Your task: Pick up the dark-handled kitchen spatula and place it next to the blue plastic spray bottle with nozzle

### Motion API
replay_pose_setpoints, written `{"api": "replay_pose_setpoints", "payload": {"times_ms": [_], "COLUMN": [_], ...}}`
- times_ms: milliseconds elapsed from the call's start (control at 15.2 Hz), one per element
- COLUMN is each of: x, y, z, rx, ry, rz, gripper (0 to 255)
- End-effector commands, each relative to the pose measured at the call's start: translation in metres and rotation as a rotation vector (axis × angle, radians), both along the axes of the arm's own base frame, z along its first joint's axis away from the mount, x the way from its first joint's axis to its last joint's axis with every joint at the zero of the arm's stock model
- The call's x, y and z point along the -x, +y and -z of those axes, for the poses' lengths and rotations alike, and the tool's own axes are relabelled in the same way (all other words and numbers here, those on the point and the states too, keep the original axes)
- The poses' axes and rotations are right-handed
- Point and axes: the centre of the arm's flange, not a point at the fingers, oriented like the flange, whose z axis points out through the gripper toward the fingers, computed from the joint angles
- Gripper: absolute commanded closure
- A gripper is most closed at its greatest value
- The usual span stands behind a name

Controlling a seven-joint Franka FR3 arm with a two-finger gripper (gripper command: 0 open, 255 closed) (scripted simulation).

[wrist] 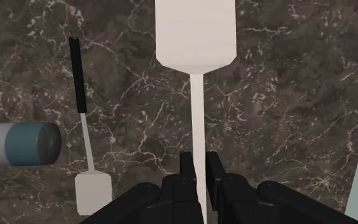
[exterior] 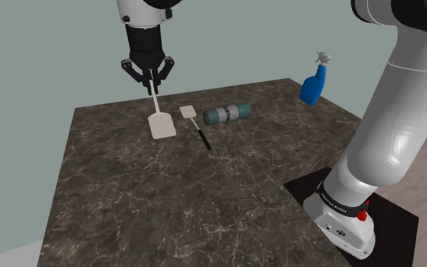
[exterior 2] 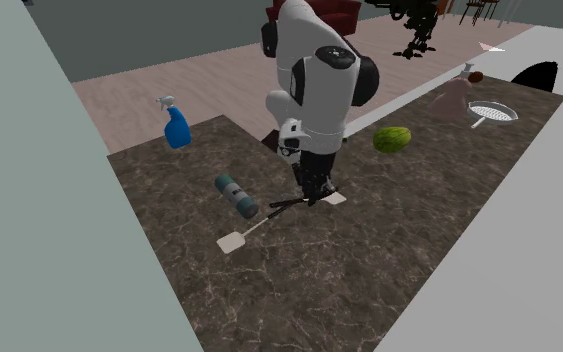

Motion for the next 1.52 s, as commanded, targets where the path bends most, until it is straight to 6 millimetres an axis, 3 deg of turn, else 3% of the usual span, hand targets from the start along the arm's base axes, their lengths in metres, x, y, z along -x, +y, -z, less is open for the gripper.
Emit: {"api": "replay_pose_setpoints", "payload": {"times_ms": [0, 1320, 1452], "x": [0.000, 0.000, 0.012], "y": [0.000, 0.000, -0.023], "z": [-0.010, -0.115, -0.115], "rx": [0.000, 0.000, 0.000], "ry": [0.000, 0.000, 0.000], "rz": [0.000, 0.000, 0.000], "gripper": [255, 255, 255]}}
